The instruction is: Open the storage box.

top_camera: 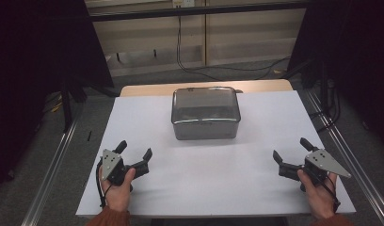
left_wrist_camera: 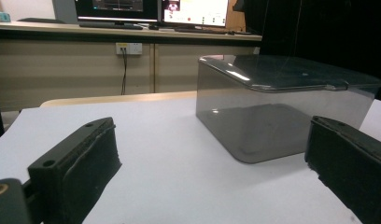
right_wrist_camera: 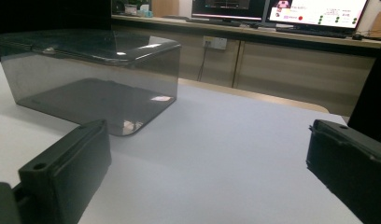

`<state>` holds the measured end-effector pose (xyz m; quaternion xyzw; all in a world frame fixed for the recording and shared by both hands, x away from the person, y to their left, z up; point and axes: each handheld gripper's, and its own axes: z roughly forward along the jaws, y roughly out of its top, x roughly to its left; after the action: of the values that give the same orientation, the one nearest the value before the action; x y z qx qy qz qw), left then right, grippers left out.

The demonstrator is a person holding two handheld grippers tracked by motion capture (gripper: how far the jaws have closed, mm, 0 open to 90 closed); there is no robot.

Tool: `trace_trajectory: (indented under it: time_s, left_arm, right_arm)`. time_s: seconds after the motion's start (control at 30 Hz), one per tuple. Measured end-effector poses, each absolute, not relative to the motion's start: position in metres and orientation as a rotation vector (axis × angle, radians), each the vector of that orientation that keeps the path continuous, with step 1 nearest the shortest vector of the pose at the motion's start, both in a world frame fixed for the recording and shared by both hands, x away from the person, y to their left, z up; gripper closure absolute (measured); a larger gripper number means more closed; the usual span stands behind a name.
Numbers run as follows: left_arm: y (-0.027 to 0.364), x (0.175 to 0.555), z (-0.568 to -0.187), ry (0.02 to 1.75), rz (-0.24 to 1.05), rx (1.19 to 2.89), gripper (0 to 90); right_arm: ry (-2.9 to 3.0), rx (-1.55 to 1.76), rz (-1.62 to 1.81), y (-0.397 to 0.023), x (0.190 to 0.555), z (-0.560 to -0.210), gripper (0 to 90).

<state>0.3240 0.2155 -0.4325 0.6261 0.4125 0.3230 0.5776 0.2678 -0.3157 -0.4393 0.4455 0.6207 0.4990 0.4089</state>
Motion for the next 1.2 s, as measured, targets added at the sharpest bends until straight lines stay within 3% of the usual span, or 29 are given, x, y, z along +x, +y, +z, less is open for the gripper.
trace_trajectory:
  time_s: [1.2]
  left_arm:
    - [0.215, 0.326, -0.434, 0.959, 0.711, 1.500, 3.2]
  right_arm:
    - [1.715, 1.052, 1.372, -0.271, 0.289, -0.439, 0.0]
